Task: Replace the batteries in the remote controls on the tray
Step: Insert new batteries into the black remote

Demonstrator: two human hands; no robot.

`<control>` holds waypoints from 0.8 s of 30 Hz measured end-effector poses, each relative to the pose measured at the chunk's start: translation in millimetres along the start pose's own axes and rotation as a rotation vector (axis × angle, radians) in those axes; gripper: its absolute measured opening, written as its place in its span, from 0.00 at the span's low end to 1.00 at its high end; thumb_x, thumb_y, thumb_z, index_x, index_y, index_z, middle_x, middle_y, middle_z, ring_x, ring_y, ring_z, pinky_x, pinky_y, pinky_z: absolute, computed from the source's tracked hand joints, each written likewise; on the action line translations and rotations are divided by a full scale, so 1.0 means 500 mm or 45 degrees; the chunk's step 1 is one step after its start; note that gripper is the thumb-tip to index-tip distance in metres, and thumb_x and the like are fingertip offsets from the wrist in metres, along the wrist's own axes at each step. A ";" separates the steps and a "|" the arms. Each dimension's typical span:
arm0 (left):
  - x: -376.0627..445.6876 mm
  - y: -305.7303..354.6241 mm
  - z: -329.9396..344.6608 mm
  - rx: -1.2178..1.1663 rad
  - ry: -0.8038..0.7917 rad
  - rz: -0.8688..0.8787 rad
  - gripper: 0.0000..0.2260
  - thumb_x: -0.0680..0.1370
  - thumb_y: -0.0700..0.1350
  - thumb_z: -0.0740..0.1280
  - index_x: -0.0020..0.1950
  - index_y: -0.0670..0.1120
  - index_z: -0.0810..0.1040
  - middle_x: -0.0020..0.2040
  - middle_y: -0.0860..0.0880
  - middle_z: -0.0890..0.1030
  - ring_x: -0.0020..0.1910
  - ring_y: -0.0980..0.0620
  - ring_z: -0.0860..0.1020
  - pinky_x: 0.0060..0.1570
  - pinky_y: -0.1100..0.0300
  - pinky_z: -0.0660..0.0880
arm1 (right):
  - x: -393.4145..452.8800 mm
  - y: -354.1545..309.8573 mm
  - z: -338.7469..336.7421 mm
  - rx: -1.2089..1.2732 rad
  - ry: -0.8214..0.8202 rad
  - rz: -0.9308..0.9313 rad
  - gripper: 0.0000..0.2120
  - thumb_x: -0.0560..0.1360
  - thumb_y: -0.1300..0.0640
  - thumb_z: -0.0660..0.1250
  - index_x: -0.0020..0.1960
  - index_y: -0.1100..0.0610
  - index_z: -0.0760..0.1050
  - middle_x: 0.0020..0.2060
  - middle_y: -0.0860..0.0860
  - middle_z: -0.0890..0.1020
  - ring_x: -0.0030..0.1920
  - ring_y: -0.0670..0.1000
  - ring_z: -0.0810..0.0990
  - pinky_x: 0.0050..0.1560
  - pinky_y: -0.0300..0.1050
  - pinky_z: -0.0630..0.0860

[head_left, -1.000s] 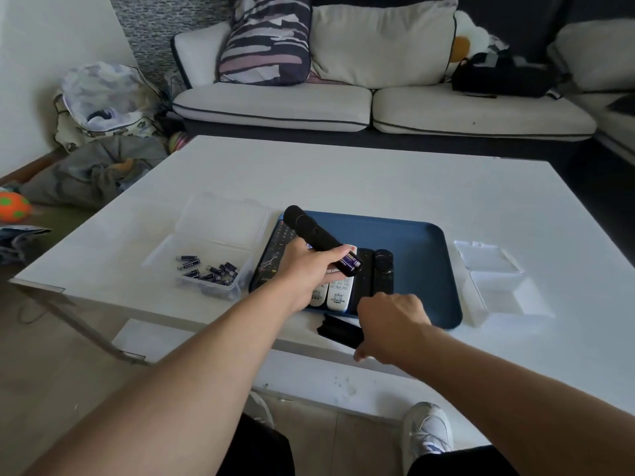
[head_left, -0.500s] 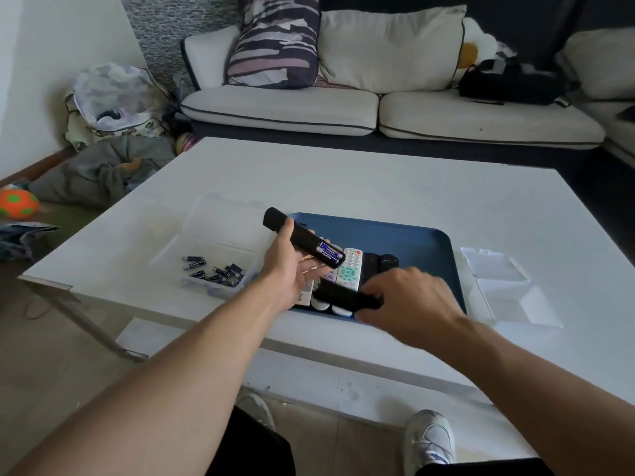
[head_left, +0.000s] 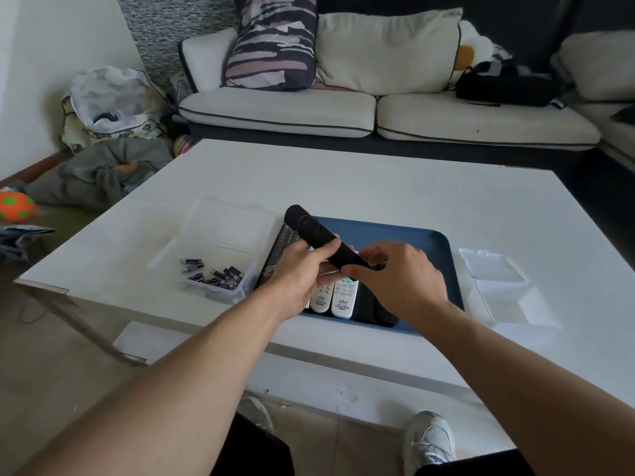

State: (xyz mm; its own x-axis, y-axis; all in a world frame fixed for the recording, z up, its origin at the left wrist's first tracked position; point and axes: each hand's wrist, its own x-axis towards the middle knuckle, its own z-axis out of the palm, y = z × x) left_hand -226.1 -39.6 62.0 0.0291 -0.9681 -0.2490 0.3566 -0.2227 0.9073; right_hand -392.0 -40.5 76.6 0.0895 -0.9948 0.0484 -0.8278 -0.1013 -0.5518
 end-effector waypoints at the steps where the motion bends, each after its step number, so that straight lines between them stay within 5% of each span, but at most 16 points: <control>1: 0.000 0.001 0.001 -0.005 0.001 0.001 0.04 0.81 0.40 0.67 0.55 0.41 0.78 0.47 0.43 0.87 0.46 0.47 0.86 0.42 0.57 0.82 | 0.004 0.004 -0.001 0.144 -0.053 0.076 0.18 0.70 0.32 0.71 0.53 0.42 0.80 0.45 0.39 0.82 0.45 0.45 0.81 0.44 0.48 0.80; 9: 0.008 0.000 0.008 -0.010 0.083 0.074 0.08 0.76 0.36 0.72 0.55 0.42 0.80 0.51 0.44 0.85 0.49 0.49 0.85 0.43 0.60 0.81 | 0.004 0.021 -0.025 1.178 -0.716 0.537 0.12 0.80 0.52 0.68 0.60 0.58 0.79 0.51 0.54 0.87 0.45 0.52 0.85 0.44 0.48 0.82; 12: 0.011 0.002 0.012 -0.032 0.256 0.226 0.29 0.71 0.30 0.76 0.67 0.44 0.70 0.52 0.45 0.83 0.50 0.48 0.85 0.42 0.58 0.82 | 0.007 0.029 -0.024 1.265 -0.745 0.523 0.12 0.80 0.52 0.68 0.60 0.57 0.80 0.52 0.53 0.86 0.47 0.51 0.84 0.49 0.48 0.82; 15: 0.014 0.001 0.011 -0.064 0.298 0.258 0.49 0.69 0.29 0.77 0.80 0.58 0.56 0.59 0.46 0.82 0.47 0.56 0.86 0.43 0.56 0.83 | 0.008 0.027 -0.021 1.299 -0.725 0.538 0.15 0.77 0.50 0.71 0.59 0.58 0.81 0.52 0.53 0.87 0.47 0.50 0.85 0.49 0.47 0.81; 24: 0.020 -0.017 0.016 -0.075 0.268 0.192 0.39 0.71 0.31 0.76 0.75 0.53 0.64 0.55 0.43 0.82 0.50 0.45 0.86 0.47 0.49 0.84 | 0.000 0.045 -0.015 1.218 -0.638 0.594 0.17 0.75 0.49 0.73 0.58 0.59 0.81 0.49 0.55 0.87 0.43 0.50 0.84 0.39 0.41 0.80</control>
State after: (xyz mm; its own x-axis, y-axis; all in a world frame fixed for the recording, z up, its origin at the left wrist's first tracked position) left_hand -236.6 -48.5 54.4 0.2778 -0.9430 -0.1830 0.3869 -0.0645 0.9198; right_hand -414.6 -43.0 70.5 0.2722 -0.7972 -0.5389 -0.1043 0.5323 -0.8401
